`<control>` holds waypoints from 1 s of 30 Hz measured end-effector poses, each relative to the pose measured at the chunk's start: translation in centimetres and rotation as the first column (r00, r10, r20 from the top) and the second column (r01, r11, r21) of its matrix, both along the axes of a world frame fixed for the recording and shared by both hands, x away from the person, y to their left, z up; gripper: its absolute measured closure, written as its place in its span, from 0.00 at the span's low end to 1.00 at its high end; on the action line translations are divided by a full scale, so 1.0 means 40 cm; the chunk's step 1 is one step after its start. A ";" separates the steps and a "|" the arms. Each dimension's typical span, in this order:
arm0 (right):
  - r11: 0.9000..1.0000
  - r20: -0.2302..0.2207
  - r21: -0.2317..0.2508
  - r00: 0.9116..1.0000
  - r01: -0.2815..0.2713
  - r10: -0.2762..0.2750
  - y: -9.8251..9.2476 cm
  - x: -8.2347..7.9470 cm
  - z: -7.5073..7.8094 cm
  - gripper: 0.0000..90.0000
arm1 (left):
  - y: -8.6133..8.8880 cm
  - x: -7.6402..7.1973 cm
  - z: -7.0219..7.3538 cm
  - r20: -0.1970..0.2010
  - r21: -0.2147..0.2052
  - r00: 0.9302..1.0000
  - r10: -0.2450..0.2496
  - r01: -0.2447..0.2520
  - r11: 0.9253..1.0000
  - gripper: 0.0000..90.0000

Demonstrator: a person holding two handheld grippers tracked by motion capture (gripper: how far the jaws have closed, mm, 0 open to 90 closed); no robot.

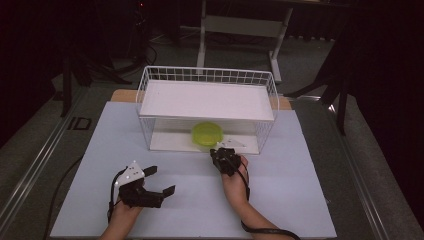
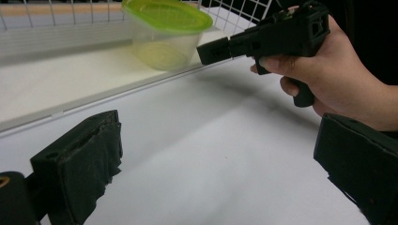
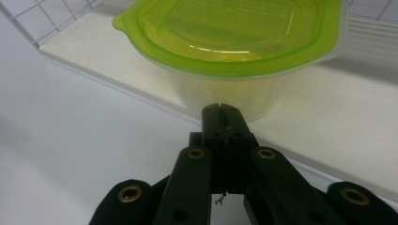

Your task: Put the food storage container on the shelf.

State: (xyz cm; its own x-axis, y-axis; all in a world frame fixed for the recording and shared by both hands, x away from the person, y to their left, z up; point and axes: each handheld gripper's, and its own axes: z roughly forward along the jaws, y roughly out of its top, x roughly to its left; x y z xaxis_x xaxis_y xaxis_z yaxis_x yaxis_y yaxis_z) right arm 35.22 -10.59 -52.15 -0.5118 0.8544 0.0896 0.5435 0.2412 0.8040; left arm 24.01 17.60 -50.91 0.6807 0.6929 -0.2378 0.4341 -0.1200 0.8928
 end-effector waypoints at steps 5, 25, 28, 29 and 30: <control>1.000 0.003 0.009 1.000 -0.005 0.005 0.010 0.012 0.000 1.00 | 0.002 -0.001 0.003 0.003 -0.022 1.000 -0.001 0.001 1.000 0.03; 0.999 0.004 0.025 0.999 0.034 -0.034 0.063 0.078 -0.014 0.99 | 0.007 -0.013 0.006 0.010 -0.015 1.000 0.002 -0.002 1.000 0.03; 0.999 0.004 0.023 0.999 0.043 -0.043 0.064 0.087 -0.015 0.98 | 0.007 -0.016 0.005 0.003 -0.019 1.000 0.000 0.000 1.000 0.03; 0.999 0.004 0.024 0.999 0.045 -0.045 0.063 0.091 -0.015 0.98 | 0.008 -0.016 0.004 0.003 -0.020 1.000 0.000 0.000 1.000 0.03; 0.999 0.004 0.025 0.999 0.048 -0.048 0.063 0.094 -0.015 0.98 | 0.009 -0.016 0.004 0.004 -0.022 1.000 0.001 -0.001 1.000 0.03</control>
